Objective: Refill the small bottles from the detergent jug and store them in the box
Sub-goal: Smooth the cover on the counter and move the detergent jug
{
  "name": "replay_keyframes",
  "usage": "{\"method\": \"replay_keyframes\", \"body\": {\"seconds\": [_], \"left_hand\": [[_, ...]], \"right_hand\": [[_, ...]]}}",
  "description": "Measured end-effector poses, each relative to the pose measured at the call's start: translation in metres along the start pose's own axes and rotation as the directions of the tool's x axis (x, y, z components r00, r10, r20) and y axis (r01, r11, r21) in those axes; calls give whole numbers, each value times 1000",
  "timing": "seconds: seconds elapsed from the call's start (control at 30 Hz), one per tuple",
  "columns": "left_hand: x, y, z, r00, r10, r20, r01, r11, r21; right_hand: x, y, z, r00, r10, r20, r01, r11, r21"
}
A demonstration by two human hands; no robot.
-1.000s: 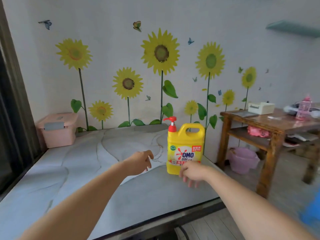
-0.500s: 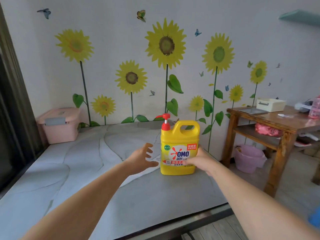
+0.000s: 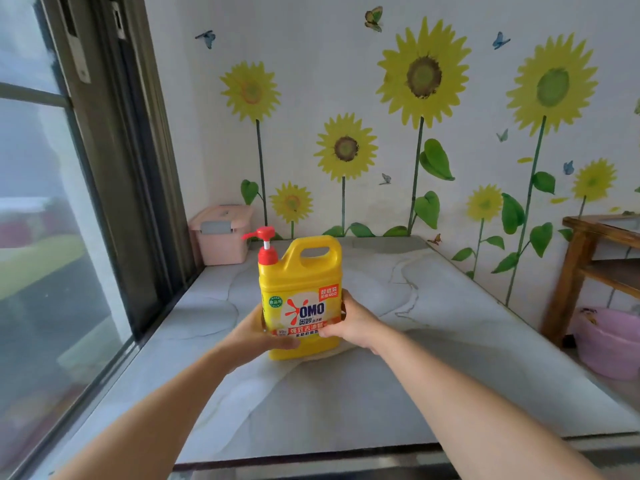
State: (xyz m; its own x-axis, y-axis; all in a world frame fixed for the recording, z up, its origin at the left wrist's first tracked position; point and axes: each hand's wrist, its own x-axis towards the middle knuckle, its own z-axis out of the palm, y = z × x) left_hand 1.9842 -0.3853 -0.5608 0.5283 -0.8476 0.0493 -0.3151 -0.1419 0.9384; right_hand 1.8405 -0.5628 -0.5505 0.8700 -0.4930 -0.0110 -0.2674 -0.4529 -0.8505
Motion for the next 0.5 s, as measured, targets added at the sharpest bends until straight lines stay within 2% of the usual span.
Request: {"method": "replay_keyframes", "body": {"seconds": [0.07, 0.17, 0.3, 0.4, 0.5], "left_hand": [[-17, -11, -20, 995, -20, -102, 17, 1000, -26], [-42, -26, -46, 973, -20, -232, 14, 1000, -24], [-65, -42, -67, 909, -17, -417, 23, 1000, 10], [-69, -50, -76, 809, -36, -587, 93, 994, 66], [-63, -54, -79, 676, -30, -737, 142, 986, 90]], "right_hand": [[7, -17, 26, 999, -35, 41, 36, 999, -23], [14, -27, 58, 999, -44, 29, 46, 998, -50], [16, -19, 77, 996, -79, -50, 64, 965, -253], [20, -14, 87, 993, -117, -30, 97, 917, -387], [36, -14, 97, 992, -130, 3, 117, 885, -451]]}}
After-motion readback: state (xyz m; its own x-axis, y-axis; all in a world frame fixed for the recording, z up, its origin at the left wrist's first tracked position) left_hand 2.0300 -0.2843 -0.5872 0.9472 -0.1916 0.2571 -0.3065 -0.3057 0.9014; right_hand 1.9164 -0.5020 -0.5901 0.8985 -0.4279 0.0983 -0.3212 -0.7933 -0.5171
